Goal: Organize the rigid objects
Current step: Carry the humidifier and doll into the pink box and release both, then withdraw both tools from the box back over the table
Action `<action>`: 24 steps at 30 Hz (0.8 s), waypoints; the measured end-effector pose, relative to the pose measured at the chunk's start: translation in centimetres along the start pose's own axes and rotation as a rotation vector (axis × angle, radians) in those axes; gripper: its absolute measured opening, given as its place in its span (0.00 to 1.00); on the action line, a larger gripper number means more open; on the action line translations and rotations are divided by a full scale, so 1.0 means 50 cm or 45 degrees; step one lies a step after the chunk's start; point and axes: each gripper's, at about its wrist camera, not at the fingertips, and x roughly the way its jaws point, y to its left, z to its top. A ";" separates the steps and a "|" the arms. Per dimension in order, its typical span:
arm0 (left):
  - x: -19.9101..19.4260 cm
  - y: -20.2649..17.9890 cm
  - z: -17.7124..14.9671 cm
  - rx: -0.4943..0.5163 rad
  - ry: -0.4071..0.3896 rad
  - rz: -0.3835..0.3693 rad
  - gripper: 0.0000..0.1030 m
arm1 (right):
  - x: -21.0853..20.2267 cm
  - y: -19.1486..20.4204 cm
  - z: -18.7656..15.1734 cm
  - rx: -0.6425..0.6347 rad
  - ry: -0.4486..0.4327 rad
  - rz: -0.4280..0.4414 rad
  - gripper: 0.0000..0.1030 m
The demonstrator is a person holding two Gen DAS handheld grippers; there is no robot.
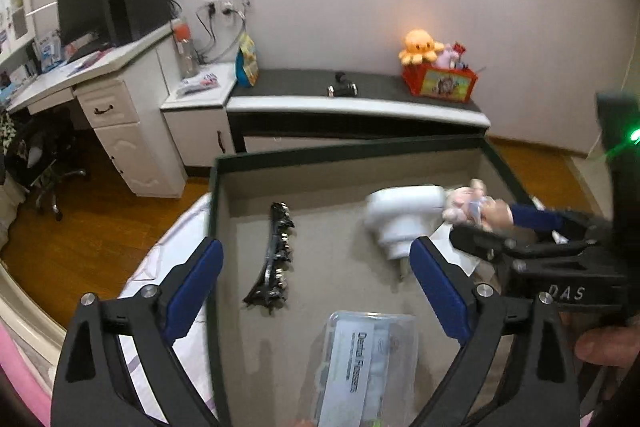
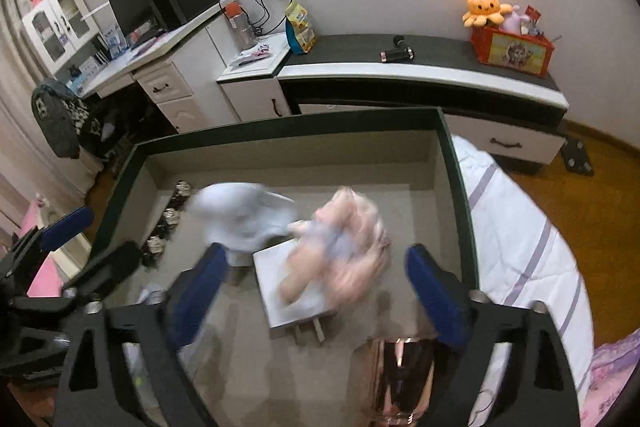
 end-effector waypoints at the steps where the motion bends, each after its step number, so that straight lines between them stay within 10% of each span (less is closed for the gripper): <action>1: -0.016 0.006 0.000 -0.010 -0.022 0.012 0.99 | -0.005 0.001 -0.002 0.007 -0.003 0.012 1.00; 24: -0.433 -0.018 -0.150 -0.079 -0.379 0.090 1.00 | -0.409 0.127 -0.223 -0.032 -0.505 -0.040 1.00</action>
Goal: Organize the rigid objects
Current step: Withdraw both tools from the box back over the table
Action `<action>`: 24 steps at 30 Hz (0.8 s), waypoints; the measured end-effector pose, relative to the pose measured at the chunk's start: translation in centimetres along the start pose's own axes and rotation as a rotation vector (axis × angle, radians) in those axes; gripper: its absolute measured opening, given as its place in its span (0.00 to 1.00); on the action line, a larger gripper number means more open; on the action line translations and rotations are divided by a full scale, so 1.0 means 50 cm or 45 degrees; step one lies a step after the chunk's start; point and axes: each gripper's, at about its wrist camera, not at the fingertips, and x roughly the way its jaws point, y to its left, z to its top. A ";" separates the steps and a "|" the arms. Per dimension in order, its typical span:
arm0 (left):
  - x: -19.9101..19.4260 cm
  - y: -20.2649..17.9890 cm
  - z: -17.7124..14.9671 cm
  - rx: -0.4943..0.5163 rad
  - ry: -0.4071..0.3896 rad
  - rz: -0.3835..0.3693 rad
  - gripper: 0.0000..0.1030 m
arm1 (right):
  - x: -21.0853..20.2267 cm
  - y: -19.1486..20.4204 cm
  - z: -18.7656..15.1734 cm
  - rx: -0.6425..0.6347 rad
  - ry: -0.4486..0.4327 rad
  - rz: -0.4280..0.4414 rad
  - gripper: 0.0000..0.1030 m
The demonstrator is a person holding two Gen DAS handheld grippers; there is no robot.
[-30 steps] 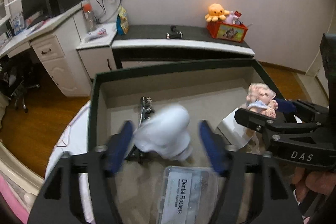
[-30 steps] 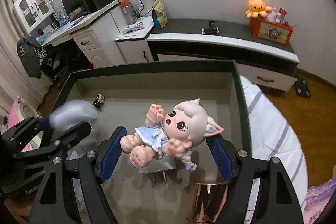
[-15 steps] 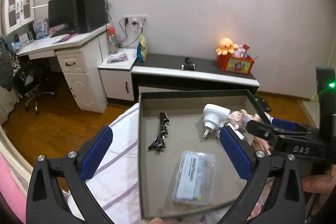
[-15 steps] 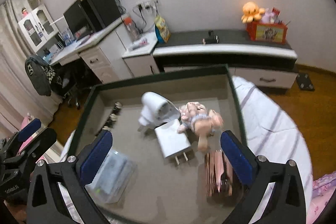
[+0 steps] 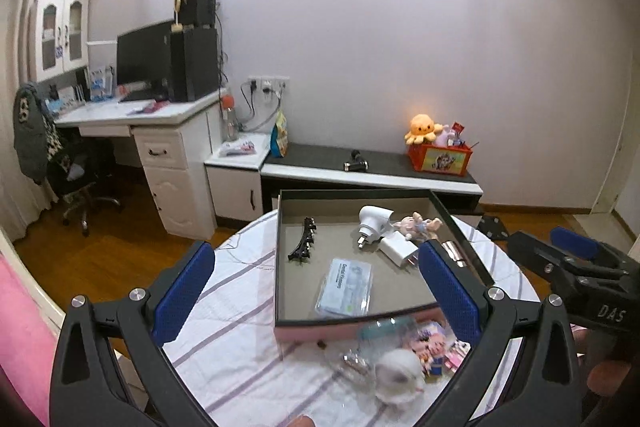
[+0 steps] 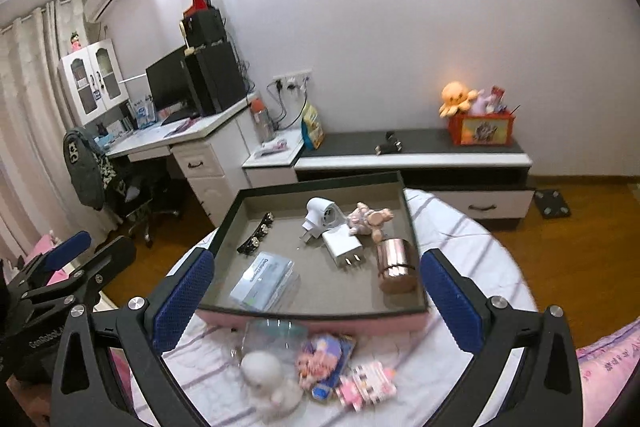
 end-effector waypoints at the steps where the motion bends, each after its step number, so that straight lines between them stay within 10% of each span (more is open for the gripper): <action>1: -0.013 -0.002 -0.003 0.002 -0.011 0.003 1.00 | -0.024 0.003 -0.005 -0.003 -0.022 -0.009 1.00; 24: -0.177 -0.038 -0.134 0.026 -0.020 0.028 1.00 | -0.224 0.017 -0.129 -0.054 -0.143 -0.202 1.00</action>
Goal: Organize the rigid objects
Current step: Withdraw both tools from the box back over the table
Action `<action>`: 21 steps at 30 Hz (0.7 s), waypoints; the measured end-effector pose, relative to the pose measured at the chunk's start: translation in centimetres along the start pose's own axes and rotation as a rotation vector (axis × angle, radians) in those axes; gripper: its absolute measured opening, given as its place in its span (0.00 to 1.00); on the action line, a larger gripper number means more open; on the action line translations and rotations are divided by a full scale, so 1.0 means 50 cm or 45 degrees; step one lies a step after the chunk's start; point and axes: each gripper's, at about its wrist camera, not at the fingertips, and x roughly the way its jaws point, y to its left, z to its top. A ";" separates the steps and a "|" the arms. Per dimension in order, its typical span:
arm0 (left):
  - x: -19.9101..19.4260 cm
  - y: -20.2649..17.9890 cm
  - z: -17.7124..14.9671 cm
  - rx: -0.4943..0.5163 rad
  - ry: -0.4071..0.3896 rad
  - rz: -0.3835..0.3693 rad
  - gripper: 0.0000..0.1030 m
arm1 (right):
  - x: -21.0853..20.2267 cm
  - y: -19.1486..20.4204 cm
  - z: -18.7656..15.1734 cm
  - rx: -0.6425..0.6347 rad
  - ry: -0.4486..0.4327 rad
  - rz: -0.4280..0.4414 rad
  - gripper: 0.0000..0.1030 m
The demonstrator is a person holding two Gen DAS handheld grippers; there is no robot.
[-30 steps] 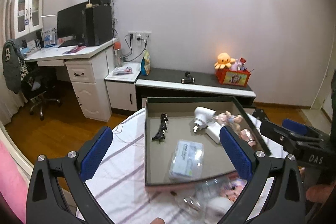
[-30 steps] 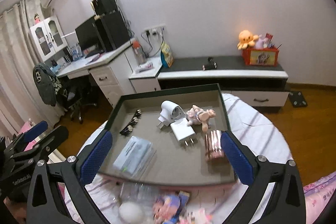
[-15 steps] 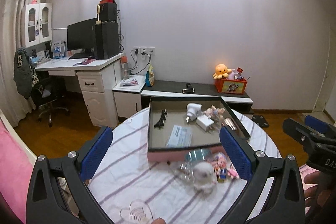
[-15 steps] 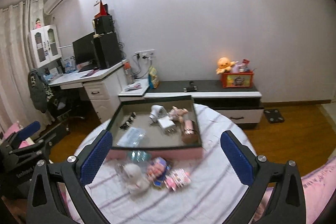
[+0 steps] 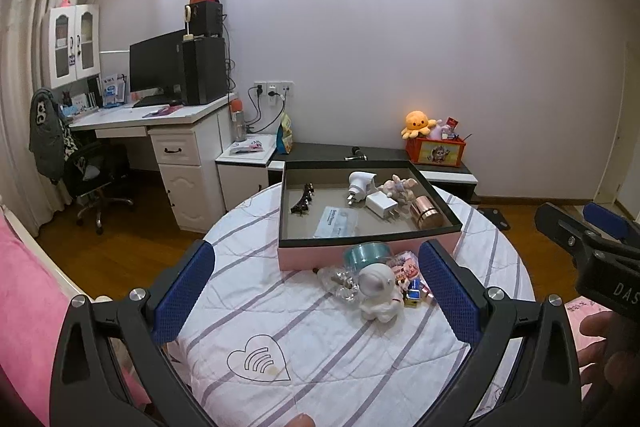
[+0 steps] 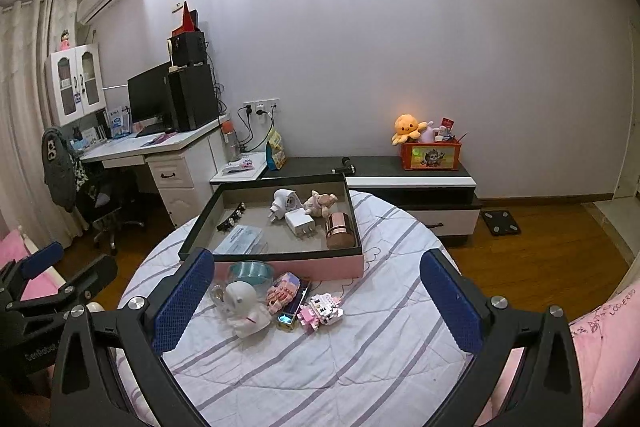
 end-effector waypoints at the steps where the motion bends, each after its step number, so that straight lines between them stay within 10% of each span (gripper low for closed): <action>1: -0.001 0.000 -0.001 -0.001 0.000 -0.001 1.00 | 0.000 0.000 -0.001 -0.002 0.000 0.001 1.00; 21: -0.011 -0.004 -0.009 -0.017 0.010 -0.008 1.00 | -0.007 -0.001 -0.005 -0.005 0.005 -0.003 1.00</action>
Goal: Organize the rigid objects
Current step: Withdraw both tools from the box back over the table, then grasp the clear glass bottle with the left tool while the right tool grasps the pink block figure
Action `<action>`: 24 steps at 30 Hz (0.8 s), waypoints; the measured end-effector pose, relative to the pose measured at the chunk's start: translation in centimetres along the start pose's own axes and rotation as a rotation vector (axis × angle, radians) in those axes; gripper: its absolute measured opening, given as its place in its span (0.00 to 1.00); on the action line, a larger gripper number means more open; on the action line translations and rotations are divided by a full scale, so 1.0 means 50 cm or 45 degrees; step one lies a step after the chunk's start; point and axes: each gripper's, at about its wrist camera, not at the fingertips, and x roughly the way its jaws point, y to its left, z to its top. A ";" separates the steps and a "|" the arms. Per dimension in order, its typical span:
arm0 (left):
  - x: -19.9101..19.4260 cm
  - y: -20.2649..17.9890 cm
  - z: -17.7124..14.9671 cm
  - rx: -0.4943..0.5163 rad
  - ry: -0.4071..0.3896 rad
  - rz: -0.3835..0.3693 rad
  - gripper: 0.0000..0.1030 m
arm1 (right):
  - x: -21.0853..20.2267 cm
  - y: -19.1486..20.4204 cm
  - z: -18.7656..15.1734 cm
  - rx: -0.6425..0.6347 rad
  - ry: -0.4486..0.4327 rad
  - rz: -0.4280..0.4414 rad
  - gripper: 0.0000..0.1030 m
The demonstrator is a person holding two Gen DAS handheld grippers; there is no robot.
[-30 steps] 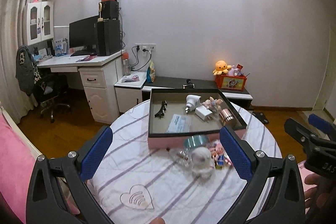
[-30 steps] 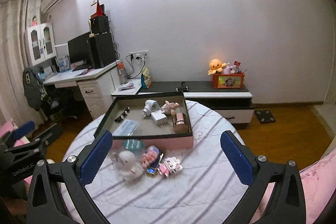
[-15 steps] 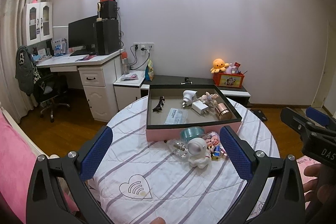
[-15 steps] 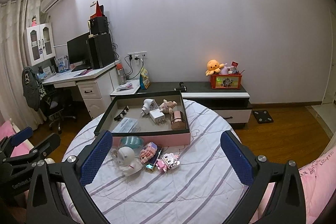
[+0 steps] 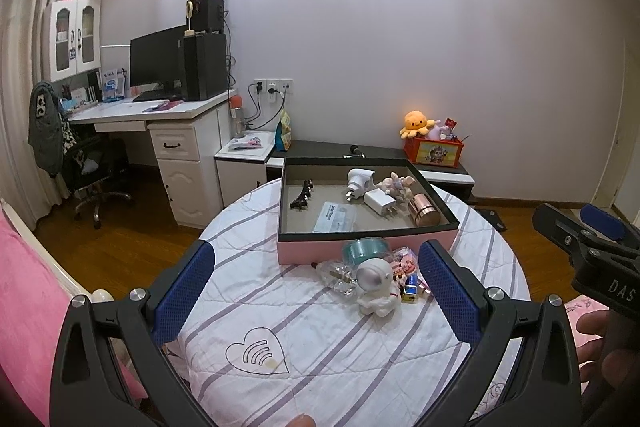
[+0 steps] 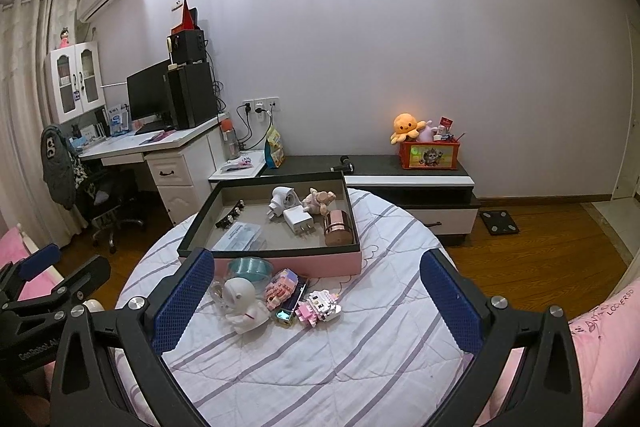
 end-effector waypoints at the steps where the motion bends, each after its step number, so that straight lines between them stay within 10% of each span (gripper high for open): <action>1: 0.001 0.000 0.001 -0.001 0.000 0.001 1.00 | 0.000 0.000 0.000 0.000 -0.001 -0.002 1.00; 24: 0.075 0.004 -0.033 -0.015 0.091 0.001 1.00 | 0.056 -0.030 -0.020 0.024 0.098 -0.019 1.00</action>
